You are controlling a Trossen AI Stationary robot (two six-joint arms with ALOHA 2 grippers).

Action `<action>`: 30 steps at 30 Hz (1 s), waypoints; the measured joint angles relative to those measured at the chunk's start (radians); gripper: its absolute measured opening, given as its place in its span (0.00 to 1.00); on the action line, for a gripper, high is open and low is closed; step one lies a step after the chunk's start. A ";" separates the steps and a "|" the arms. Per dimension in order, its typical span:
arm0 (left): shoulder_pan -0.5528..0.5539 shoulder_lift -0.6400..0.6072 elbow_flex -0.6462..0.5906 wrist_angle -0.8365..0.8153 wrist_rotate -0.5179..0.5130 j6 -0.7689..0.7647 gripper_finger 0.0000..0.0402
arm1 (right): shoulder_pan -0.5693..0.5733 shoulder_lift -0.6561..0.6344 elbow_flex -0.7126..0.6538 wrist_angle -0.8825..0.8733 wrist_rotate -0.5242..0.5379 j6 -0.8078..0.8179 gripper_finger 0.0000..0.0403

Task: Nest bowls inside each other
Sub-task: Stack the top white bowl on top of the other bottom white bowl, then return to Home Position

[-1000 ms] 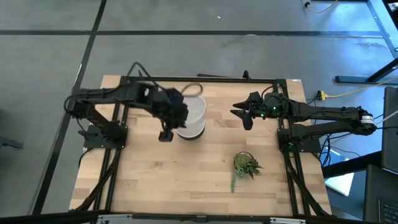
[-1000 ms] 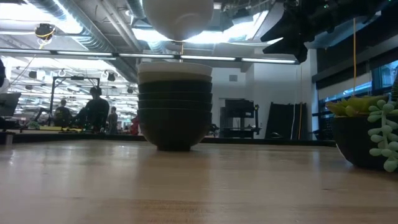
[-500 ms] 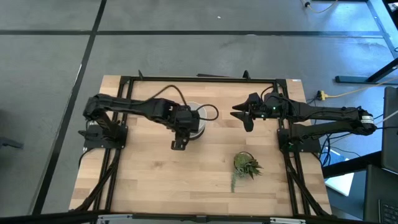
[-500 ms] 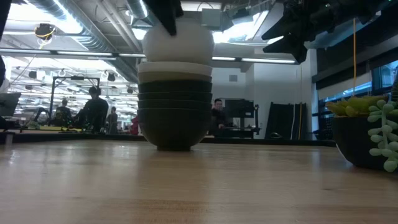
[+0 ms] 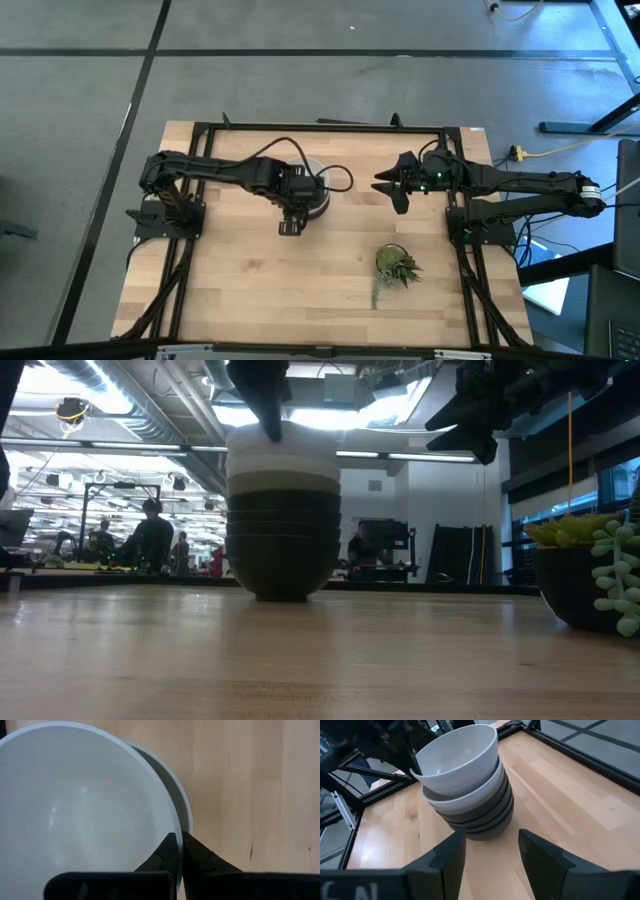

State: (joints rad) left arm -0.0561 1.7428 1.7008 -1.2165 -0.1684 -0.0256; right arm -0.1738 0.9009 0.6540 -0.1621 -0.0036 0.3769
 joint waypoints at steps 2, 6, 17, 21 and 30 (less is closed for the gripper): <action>0.004 0.005 -0.003 -0.002 0.003 -0.006 0.00 | 0.000 0.000 0.000 0.000 0.000 -0.012 0.46; 0.009 0.007 -0.053 0.016 0.032 -0.010 0.02 | 0.000 0.000 0.000 0.000 0.000 -0.015 0.46; 0.012 0.008 -0.103 0.032 0.028 -0.025 0.15 | 0.000 0.000 0.000 0.000 0.000 -0.017 0.46; 0.012 0.008 -0.103 0.032 0.028 -0.025 0.19 | 0.000 0.000 0.000 0.000 0.000 -0.017 0.46; 0.012 0.008 -0.103 0.032 0.028 0.001 0.39 | 0.000 0.000 0.000 0.000 0.000 -0.016 0.46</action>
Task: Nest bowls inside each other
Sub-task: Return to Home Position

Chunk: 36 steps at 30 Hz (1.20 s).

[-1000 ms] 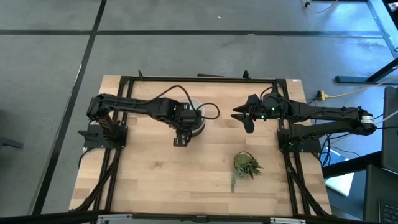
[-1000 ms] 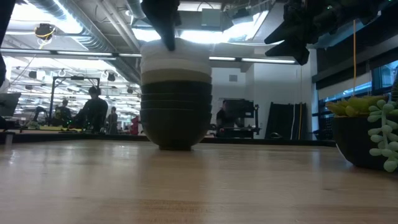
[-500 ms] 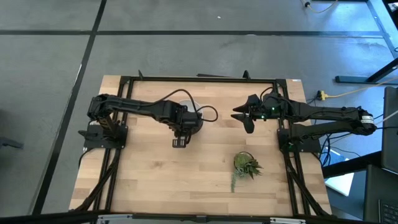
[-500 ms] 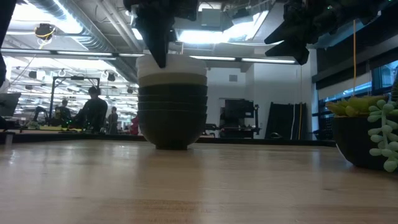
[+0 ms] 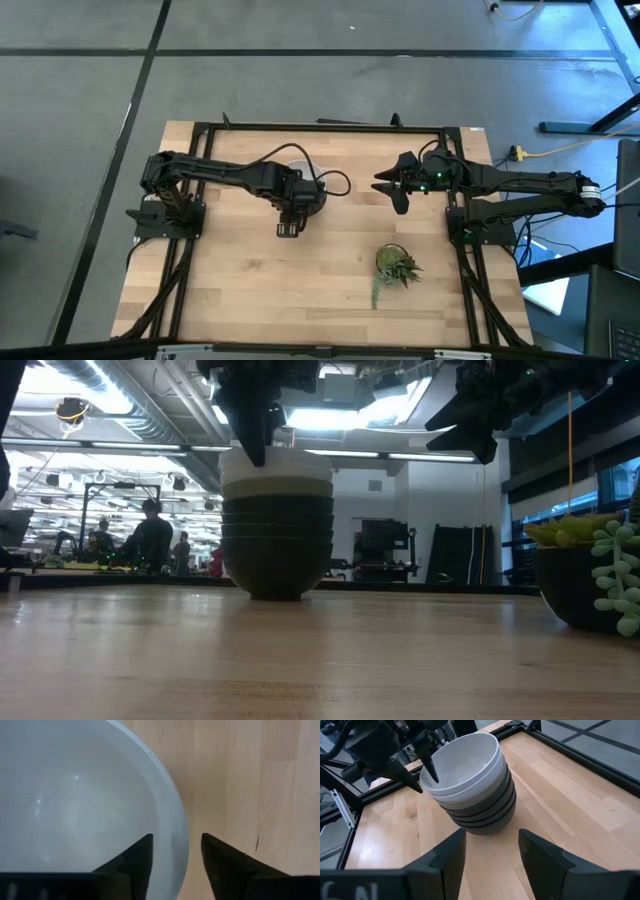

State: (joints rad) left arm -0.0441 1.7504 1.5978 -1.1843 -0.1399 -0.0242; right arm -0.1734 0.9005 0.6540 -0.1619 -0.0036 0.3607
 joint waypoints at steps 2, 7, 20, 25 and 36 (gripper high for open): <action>0.000 0.000 0.000 0.000 0.004 0.005 0.44 | 0.000 0.000 0.000 0.000 0.000 0.000 0.46; -0.006 0.000 0.036 0.020 -0.037 0.021 0.49 | 0.000 0.000 0.000 0.000 0.000 0.000 0.46; 0.038 -0.138 0.171 0.161 -0.042 0.109 0.49 | 0.000 -0.002 0.000 0.005 0.007 -0.035 0.46; 0.085 -0.278 0.143 0.184 -0.043 0.081 0.49 | 0.000 -0.050 0.000 0.002 0.009 -0.089 0.46; 0.090 -0.635 -0.154 0.344 -0.078 0.079 0.49 | -0.005 -0.261 0.000 -0.077 0.115 -0.164 0.46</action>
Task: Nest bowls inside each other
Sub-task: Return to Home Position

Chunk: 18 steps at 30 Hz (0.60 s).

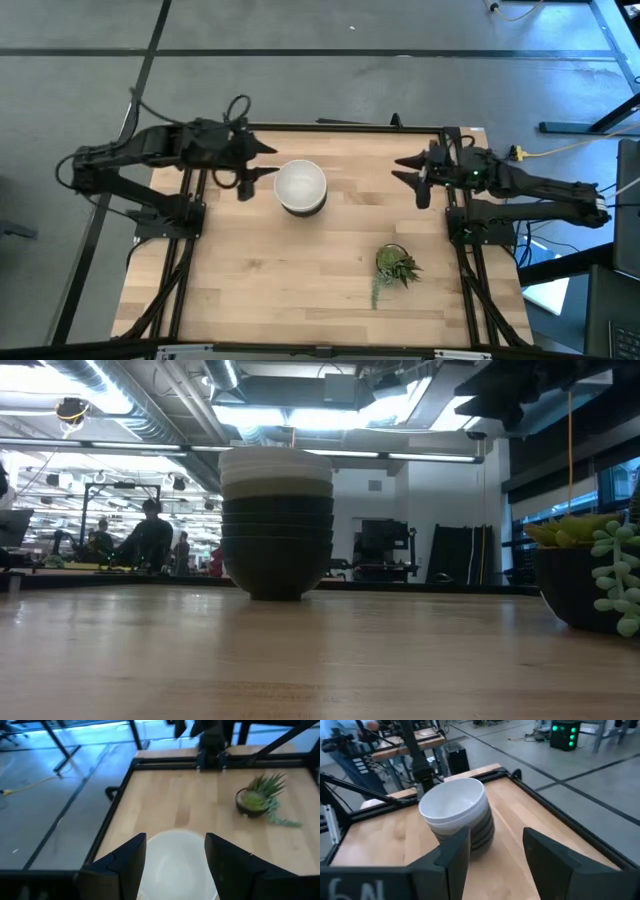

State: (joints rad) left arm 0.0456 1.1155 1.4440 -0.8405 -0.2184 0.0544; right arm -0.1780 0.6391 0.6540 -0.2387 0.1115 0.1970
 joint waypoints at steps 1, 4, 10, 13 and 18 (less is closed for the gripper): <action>0.000 -0.028 -0.036 0.006 -0.014 0.000 0.49 | -0.002 -0.014 0.000 -0.019 0.007 -0.003 0.46; 0.000 -0.115 -0.157 0.044 -0.050 -0.014 0.49 | -0.001 -0.048 0.000 -0.038 0.033 -0.054 0.46; 0.000 -0.286 -0.423 0.277 -0.059 -0.033 0.49 | -0.001 -0.099 -0.029 -0.017 0.098 -0.098 0.46; 0.000 -0.375 -0.545 0.364 -0.060 -0.040 0.49 | -0.001 -0.132 -0.066 -0.017 0.105 -0.094 0.46; 0.000 -0.511 -0.695 0.397 -0.058 -0.095 0.49 | -0.001 -0.211 -0.161 0.007 0.106 -0.051 0.46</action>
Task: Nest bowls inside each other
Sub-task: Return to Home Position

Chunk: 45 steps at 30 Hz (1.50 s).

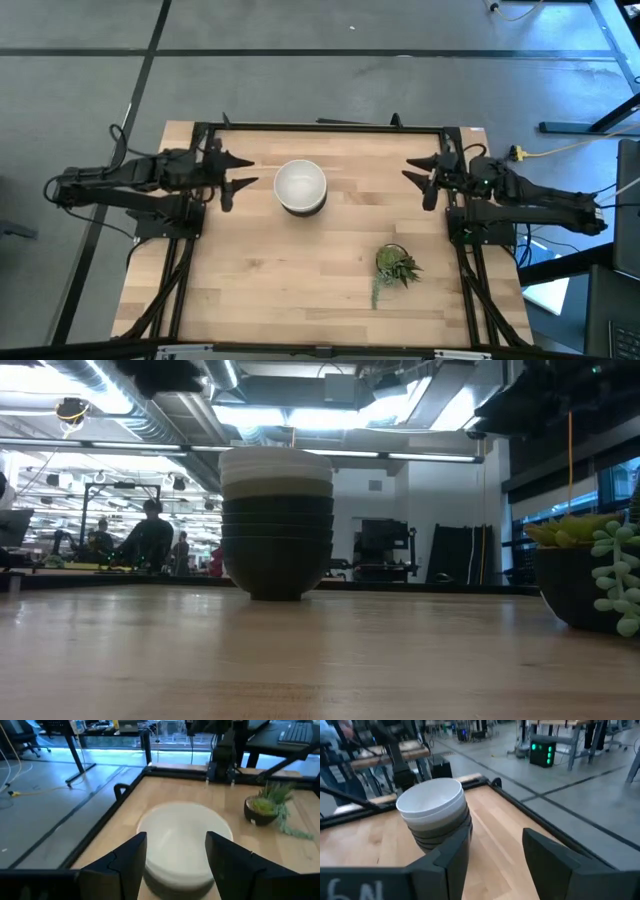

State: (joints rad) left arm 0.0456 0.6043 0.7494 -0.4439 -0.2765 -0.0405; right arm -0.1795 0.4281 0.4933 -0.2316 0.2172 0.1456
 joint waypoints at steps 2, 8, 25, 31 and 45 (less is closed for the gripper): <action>0.000 -0.048 -0.051 0.007 0.005 -0.002 0.49 | 0.000 -0.037 -0.044 0.048 0.000 0.006 0.46; 0.000 -0.174 -0.199 0.113 0.007 0.020 0.49 | 0.000 -0.124 -0.160 0.164 0.000 0.006 0.46; 0.000 -0.378 -0.463 0.277 0.001 -0.036 0.49 | 0.000 -0.216 -0.298 0.266 0.000 0.039 0.46; 0.000 -0.392 -0.465 0.275 -0.035 -0.036 0.49 | 0.000 -0.215 -0.300 0.266 0.000 0.045 0.46; 0.000 -0.391 -0.466 0.279 -0.282 -0.016 0.49 | -0.001 -0.215 -0.300 0.278 0.250 -0.032 0.46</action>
State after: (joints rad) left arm 0.0456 0.2131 0.2836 -0.1646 -0.5583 -0.0564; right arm -0.1806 0.2133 0.1932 0.0464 0.4671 0.1137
